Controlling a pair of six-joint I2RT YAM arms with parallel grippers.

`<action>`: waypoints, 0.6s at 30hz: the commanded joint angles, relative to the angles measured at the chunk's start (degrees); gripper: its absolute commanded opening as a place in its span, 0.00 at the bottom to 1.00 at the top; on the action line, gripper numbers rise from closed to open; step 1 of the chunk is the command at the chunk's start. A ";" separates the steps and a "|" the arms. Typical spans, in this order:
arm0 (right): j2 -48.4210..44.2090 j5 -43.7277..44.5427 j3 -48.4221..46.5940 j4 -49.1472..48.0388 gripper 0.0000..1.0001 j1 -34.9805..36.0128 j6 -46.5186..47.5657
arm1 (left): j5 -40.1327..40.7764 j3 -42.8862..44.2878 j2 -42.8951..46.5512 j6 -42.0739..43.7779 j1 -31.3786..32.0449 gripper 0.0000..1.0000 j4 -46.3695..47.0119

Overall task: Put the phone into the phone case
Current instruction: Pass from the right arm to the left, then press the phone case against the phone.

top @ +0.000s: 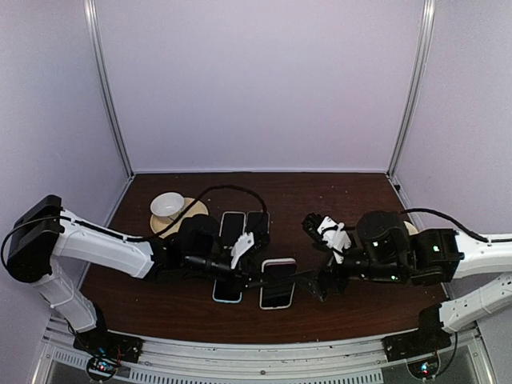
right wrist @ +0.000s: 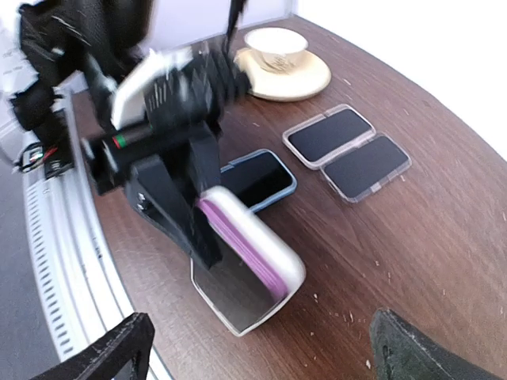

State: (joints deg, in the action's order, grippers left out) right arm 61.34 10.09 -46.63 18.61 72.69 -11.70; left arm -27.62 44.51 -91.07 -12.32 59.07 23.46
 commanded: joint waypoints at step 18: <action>17.81 -47.87 -5.18 -10.93 0.71 -13.51 15.59 | -7.54 -8.79 -2.89 17.79 1.37 0.10 16.19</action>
State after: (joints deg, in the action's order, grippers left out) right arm 78.37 -32.32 -51.51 12.05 60.62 4.78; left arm -33.61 36.14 -93.82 3.40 60.69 33.52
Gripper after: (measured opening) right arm 0.751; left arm 0.137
